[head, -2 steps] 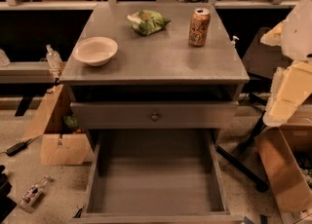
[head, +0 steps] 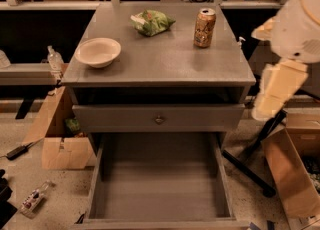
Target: Place green jalapeno chip bag into middle drawer
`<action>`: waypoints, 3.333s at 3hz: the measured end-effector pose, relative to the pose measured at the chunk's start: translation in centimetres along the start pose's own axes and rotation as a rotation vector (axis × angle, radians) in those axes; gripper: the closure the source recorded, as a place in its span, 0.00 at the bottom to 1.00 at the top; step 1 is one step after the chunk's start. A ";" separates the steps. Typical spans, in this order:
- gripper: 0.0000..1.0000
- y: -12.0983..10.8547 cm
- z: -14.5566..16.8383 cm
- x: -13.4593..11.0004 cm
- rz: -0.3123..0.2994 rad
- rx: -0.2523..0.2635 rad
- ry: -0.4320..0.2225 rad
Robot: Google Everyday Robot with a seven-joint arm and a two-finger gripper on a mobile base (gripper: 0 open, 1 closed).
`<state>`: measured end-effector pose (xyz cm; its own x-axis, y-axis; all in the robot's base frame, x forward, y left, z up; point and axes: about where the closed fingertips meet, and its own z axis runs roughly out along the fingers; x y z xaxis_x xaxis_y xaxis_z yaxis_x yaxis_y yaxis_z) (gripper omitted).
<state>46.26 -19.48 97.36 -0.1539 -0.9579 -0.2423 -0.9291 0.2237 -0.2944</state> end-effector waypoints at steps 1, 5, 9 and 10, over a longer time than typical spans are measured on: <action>0.00 -3.9 2.6 -5.1 -0.117 0.101 -0.103; 0.00 -14.6 2.2 -16.5 -0.308 0.456 -0.356; 0.00 -29.4 17.0 -25.6 -0.489 0.490 -0.579; 0.00 -29.6 17.9 -25.9 -0.489 0.485 -0.586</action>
Offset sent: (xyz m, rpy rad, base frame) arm 0.2116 0.1541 0.0844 0.2360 -0.7664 0.3400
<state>83.77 1.96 95.86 0.5405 -0.7503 -0.3806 -0.5812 -0.0059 -0.8137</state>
